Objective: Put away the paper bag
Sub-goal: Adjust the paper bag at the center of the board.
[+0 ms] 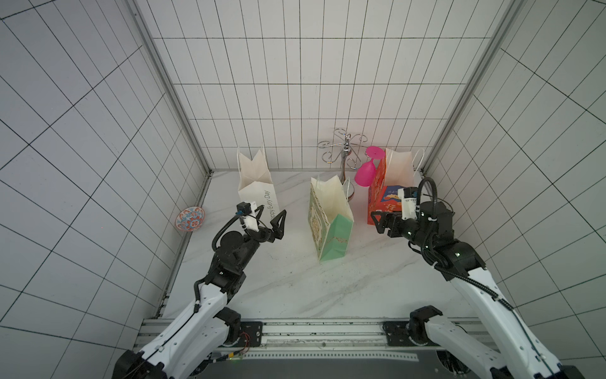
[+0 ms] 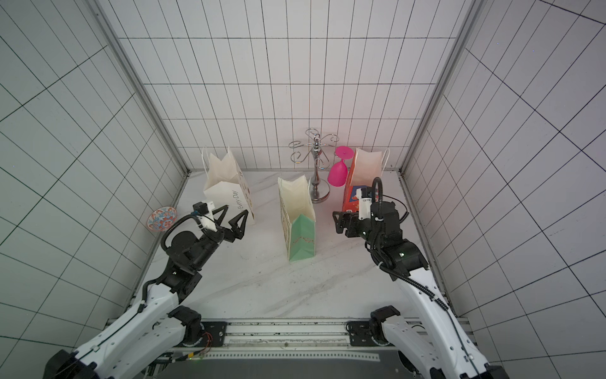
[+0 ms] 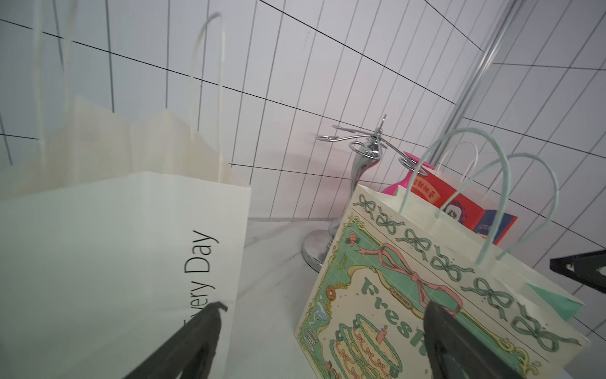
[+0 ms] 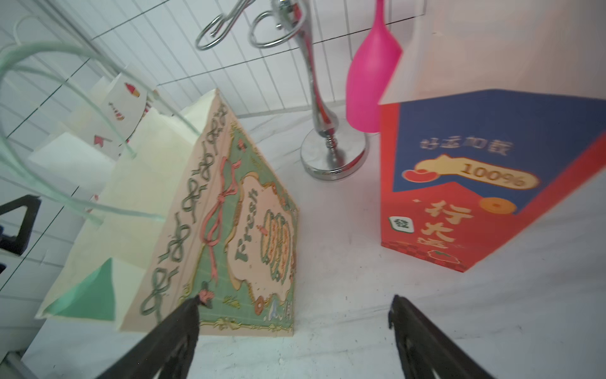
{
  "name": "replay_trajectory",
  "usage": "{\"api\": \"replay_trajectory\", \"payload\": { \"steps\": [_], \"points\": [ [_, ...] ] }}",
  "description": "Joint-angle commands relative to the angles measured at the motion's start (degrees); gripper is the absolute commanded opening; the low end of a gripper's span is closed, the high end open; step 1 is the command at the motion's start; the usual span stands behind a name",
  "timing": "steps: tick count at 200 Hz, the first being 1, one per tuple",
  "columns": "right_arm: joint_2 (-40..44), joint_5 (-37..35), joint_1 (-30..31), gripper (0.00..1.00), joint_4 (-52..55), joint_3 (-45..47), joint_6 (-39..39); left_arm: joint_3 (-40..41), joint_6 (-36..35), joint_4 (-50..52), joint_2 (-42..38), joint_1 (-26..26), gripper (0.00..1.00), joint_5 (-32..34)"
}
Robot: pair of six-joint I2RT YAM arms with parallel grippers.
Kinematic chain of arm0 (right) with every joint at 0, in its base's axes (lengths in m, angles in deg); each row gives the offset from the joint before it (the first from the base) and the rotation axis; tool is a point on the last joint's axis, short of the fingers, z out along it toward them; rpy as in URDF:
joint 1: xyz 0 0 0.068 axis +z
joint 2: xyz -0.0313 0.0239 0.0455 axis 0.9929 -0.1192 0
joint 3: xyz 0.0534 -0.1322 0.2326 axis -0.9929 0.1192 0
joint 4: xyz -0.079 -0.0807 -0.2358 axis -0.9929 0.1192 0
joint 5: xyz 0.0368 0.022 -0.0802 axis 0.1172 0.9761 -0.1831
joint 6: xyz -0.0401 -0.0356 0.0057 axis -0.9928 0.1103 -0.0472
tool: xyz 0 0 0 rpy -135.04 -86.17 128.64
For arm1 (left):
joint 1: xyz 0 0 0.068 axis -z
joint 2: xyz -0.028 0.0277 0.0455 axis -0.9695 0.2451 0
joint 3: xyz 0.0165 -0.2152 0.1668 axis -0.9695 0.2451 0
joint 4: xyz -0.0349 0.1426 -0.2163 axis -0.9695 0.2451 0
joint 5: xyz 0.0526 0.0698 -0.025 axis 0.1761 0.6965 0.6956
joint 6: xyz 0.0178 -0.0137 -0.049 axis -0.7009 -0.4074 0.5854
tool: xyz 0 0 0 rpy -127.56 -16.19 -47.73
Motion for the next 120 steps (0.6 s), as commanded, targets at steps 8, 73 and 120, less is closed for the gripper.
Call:
{"api": "replay_trajectory", "payload": {
  "steps": [8,73,120],
  "points": [
    [-3.4,-8.8,8.3,0.91,10.6,-11.4,-2.6,-0.3,-2.9,2.8,0.5,2.1,0.97,-0.1],
    [-11.8,-15.0,21.0,0.82,15.9,-20.3,-2.5,0.8,-2.4,0.6,0.2,2.0,0.97,1.2],
    [-10.7,-18.1,24.5,0.73,17.4,-16.6,-5.1,3.8,-1.1,-4.7,-1.4,1.9,0.98,1.7]
  ]
}}
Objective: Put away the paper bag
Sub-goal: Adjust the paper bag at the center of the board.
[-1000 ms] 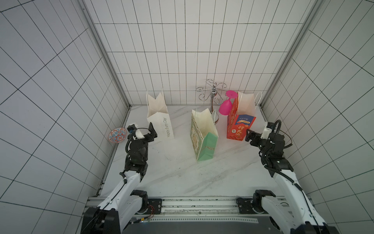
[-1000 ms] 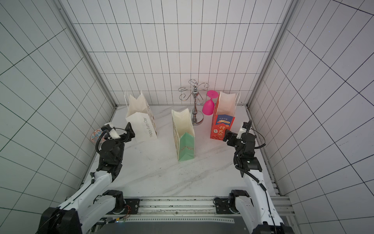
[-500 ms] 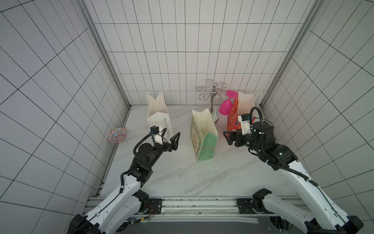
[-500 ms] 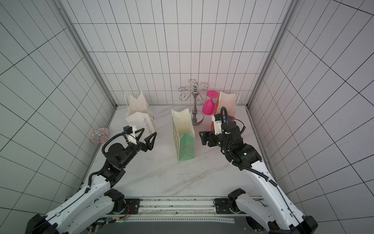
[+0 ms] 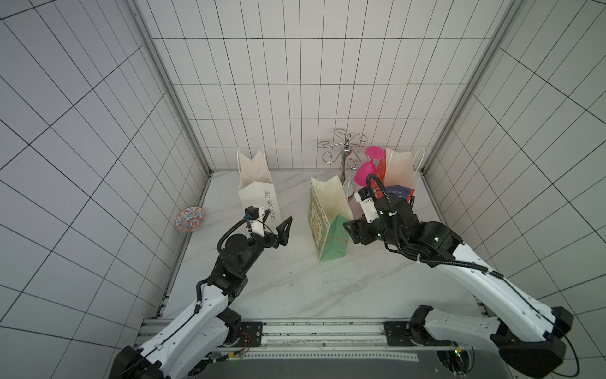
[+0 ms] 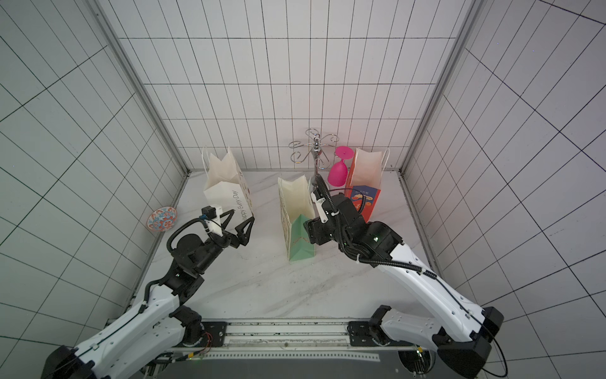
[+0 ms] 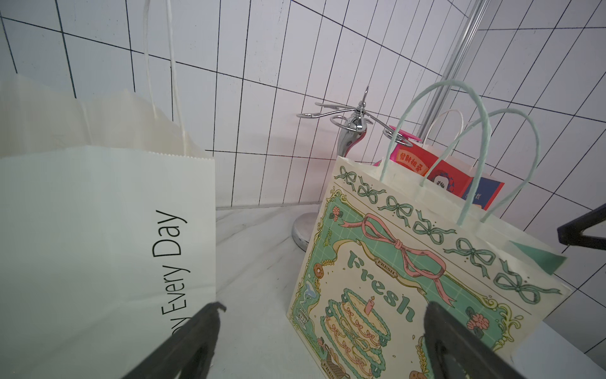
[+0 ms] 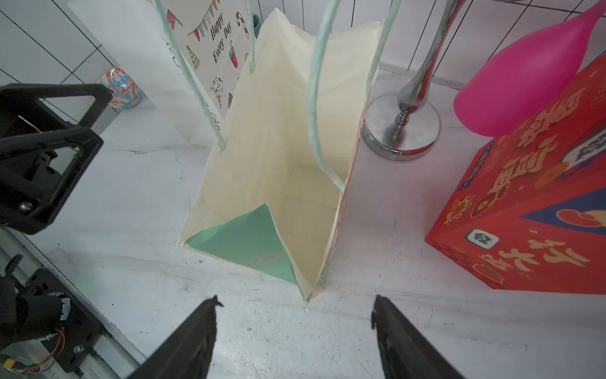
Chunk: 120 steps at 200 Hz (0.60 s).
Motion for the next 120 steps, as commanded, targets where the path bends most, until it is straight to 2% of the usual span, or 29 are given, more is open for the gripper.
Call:
{"api": "replay_trajectory", "payload": {
  "steps": [1,69,120],
  "points": [
    [1.4,-4.0,1.3,0.73,2.0,-0.3,-2.4,1.2,0.8,-3.5,-0.8,0.1,0.98,1.0],
    [0.1,-6.1,1.4,0.61,-16.2,9.2,-5.5,1.1,1.0,-3.5,-0.7,0.0,0.98,0.4],
    [-1.6,-6.1,1.4,0.53,-24.0,14.4,-6.6,1.3,1.5,-4.4,-0.3,0.0,0.98,0.0]
  ]
}}
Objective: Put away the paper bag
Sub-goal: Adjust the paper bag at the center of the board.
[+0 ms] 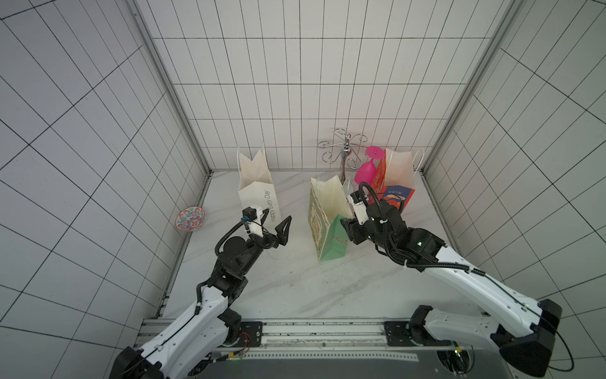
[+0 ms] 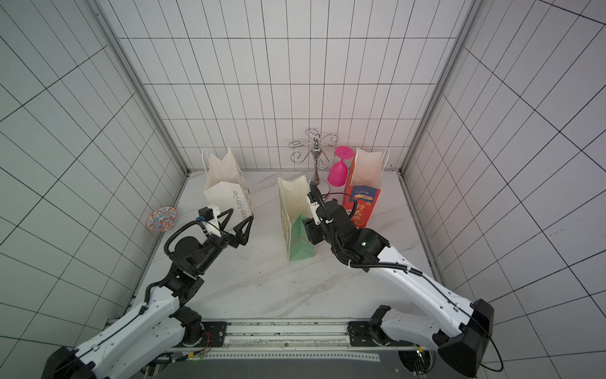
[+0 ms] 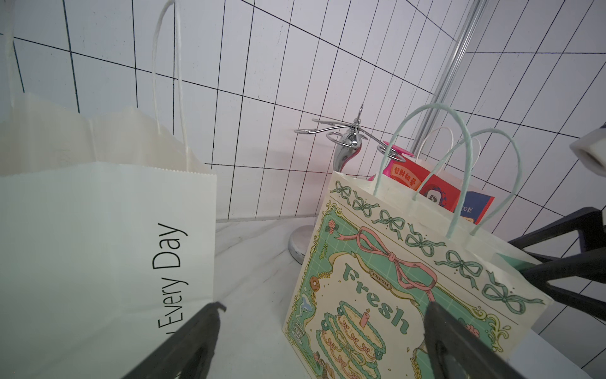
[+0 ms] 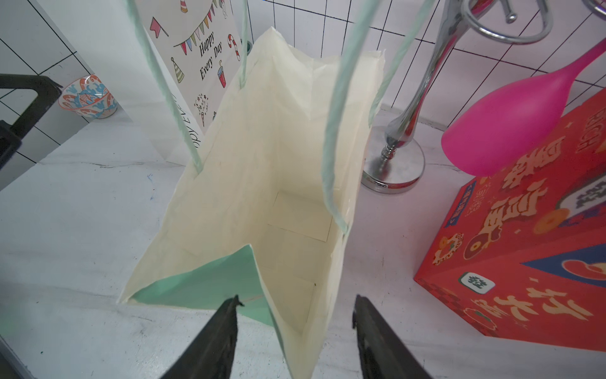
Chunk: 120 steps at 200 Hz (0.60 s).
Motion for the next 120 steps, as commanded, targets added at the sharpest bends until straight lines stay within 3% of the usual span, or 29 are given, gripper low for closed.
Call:
{"api": "replay_trajectory", "payload": {
  "steps": [1,41,54,120],
  "points": [
    [-0.9,-1.4,0.4,0.53,-6.1,3.7,-1.5,0.7,0.7,-1.3,-0.1,0.0,0.98,0.0],
    [-0.4,-1.8,0.4,0.39,-10.8,7.1,-2.6,0.8,0.8,-0.9,-0.6,0.0,0.98,0.0],
    [-0.1,-1.9,0.4,0.28,-11.6,7.9,-3.5,0.8,0.8,-0.7,-0.9,0.0,0.98,0.2],
    [3.0,1.2,0.4,0.01,-11.8,9.8,-4.9,0.5,1.2,0.3,-2.8,0.0,0.98,1.0]
  ]
}}
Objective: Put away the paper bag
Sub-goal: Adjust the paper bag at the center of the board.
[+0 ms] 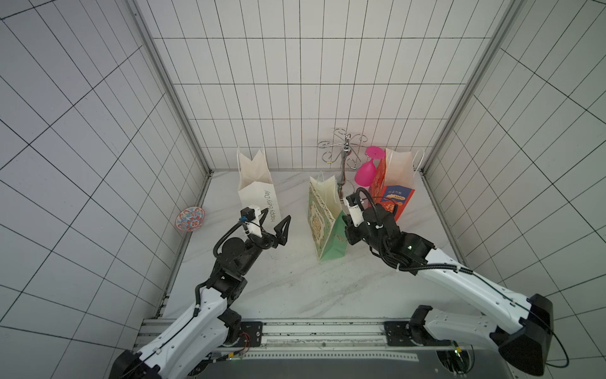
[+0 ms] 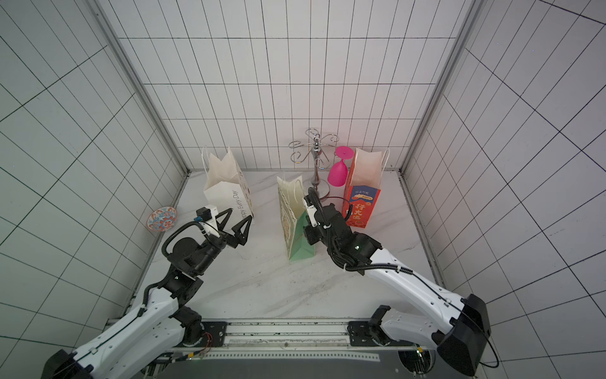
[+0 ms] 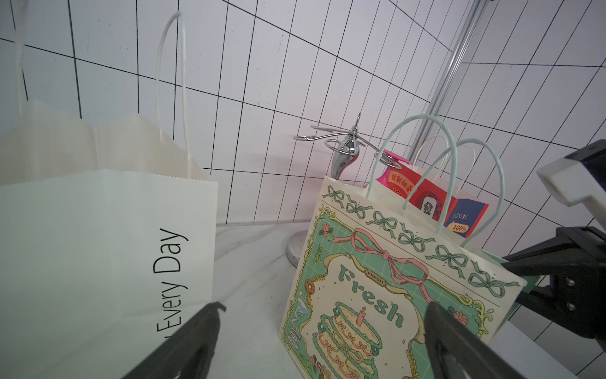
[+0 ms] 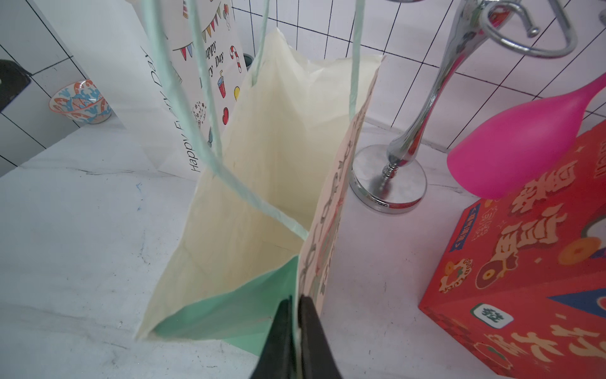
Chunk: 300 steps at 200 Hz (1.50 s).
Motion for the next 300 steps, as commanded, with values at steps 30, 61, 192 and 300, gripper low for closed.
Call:
{"api": "replay_trajectory", "payload": {
  "steps": [30,61,192,300],
  "points": [
    [6.5,6.8,0.0,0.00,1.5,3.9,-4.4,-0.2,0.5,1.8,-2.7,0.0,0.98,1.0],
    [9.3,21.1,-6.4,0.00,3.2,4.1,-8.9,-1.4,1.1,3.1,-3.1,0.0,0.98,0.1],
    [1.4,42.7,-15.7,0.19,9.8,-2.8,-30.2,-0.4,0.7,12.0,-8.6,0.1,0.97,2.2],
    [16.6,26.3,-7.7,0.99,22.7,-1.4,-5.3,0.8,2.6,8.7,-6.0,0.0,0.97,0.2]
  ]
}}
